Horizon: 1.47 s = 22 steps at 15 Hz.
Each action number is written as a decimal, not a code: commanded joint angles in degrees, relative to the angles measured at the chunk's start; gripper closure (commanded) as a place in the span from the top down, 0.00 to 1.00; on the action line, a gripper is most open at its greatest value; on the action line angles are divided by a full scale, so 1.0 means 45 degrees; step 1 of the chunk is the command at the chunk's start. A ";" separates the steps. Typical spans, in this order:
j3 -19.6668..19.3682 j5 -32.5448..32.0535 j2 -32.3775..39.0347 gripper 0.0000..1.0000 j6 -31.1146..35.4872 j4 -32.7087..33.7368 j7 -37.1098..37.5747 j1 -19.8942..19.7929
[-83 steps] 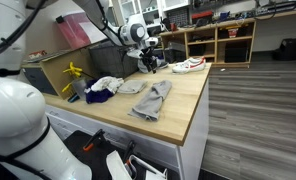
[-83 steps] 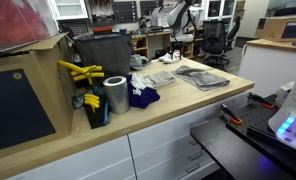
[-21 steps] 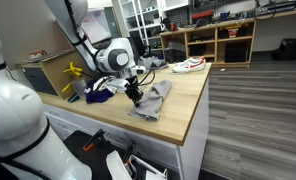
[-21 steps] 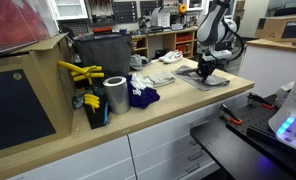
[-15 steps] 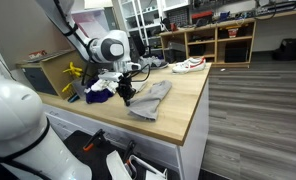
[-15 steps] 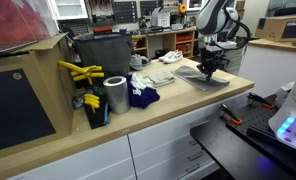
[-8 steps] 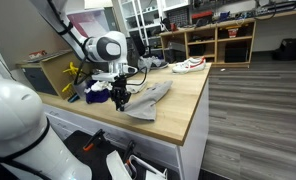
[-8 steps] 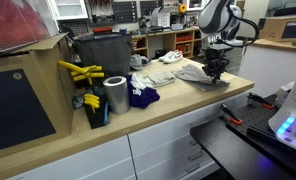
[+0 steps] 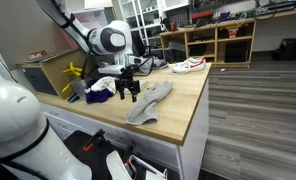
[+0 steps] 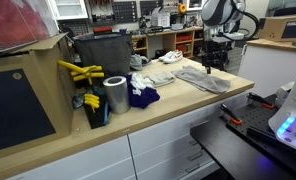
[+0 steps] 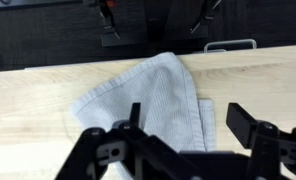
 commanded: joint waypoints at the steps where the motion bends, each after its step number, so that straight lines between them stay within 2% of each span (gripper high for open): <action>1: -0.0187 -0.0011 -0.0196 1.00 0.0340 0.0823 0.0036 -0.0310; 6: -0.0258 -0.0514 0.0779 1.00 0.2034 0.2263 0.0720 -0.0509; 11: -0.0393 -0.1653 0.2665 1.00 0.3856 0.3435 0.3364 -0.0313; 13: -0.0588 -0.1914 0.3464 1.00 0.3951 0.4026 0.4565 -0.0062; 22: -0.1341 -0.1204 0.6132 1.00 0.2876 0.6992 0.8722 0.1528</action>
